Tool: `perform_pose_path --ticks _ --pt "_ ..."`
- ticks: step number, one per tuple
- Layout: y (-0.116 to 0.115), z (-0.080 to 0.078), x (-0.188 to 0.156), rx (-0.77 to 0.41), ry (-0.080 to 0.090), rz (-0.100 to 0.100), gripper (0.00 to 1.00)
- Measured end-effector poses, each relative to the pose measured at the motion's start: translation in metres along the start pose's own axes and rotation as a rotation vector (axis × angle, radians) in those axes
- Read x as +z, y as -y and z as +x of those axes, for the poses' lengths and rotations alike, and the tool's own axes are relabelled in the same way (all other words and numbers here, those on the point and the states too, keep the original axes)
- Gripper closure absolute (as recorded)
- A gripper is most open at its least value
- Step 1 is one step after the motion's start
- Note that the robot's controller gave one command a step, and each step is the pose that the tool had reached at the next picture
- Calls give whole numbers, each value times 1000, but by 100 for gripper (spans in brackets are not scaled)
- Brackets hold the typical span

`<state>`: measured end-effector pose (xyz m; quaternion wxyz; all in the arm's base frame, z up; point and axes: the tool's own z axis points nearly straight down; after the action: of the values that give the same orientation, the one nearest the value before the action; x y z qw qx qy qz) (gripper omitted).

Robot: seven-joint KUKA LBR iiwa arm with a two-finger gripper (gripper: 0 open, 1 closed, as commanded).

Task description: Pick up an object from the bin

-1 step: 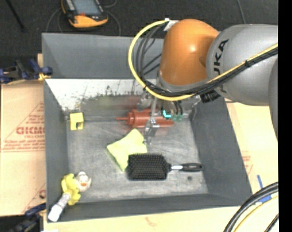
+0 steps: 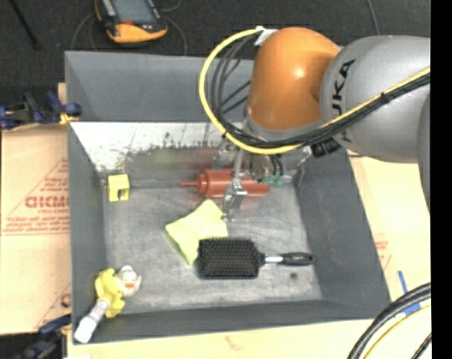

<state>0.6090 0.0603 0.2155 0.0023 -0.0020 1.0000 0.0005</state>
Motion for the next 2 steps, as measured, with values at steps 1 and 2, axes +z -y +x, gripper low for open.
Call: perform_pose_path --ticks 1,2 --pt "6 16 65 -11 4 1 0" --pt "9 31 98 -44 -7 2 0"
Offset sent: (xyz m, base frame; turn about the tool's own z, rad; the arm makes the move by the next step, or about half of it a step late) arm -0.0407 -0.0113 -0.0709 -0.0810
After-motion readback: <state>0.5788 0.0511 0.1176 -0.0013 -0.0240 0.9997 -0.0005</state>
